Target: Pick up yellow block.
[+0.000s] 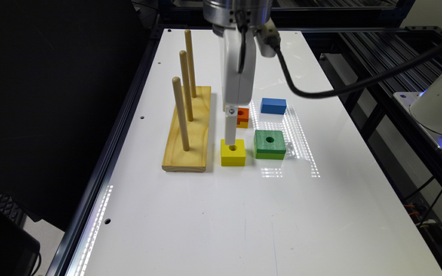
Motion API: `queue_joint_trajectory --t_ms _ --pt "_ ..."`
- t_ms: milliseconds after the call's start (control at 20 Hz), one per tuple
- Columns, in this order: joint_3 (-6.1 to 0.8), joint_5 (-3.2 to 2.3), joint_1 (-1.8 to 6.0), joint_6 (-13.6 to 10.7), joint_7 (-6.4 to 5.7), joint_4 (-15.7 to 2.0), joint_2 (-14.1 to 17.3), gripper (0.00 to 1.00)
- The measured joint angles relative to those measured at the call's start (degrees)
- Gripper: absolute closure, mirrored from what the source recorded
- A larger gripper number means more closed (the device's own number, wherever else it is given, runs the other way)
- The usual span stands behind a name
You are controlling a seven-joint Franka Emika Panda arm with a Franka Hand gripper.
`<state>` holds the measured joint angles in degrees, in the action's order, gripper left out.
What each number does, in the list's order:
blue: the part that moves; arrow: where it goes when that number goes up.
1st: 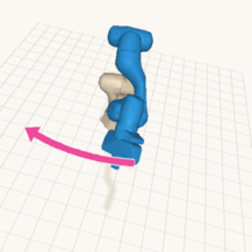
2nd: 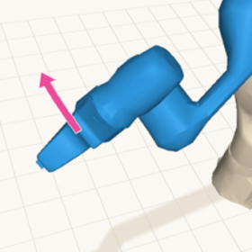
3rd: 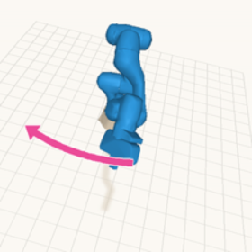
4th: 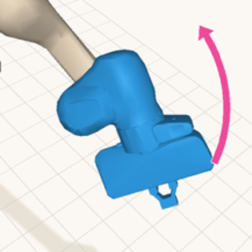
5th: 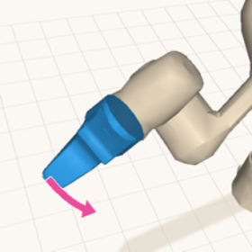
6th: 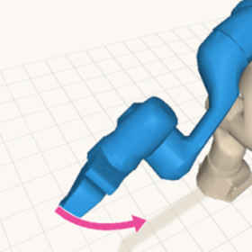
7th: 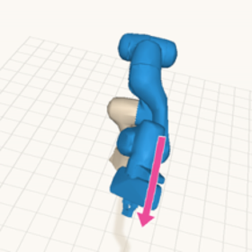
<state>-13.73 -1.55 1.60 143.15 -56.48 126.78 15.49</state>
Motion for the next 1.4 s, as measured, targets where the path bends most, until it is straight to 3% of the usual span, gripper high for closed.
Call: queue_joint_trajectory --t_ms 350,700,1050,1400 --pt "0.06 -0.09 0.0 0.1 -0.01 0.15 0.4 0.0" --pt "0.28 -1.17 0.02 2.8 -0.51 0.15 3.7 0.0" --pt "0.39 -1.64 0.0 4.2 -0.8 0.21 5.5 0.0" --pt "0.4 -1.77 0.0 4.2 -0.86 0.19 5.5 0.0"
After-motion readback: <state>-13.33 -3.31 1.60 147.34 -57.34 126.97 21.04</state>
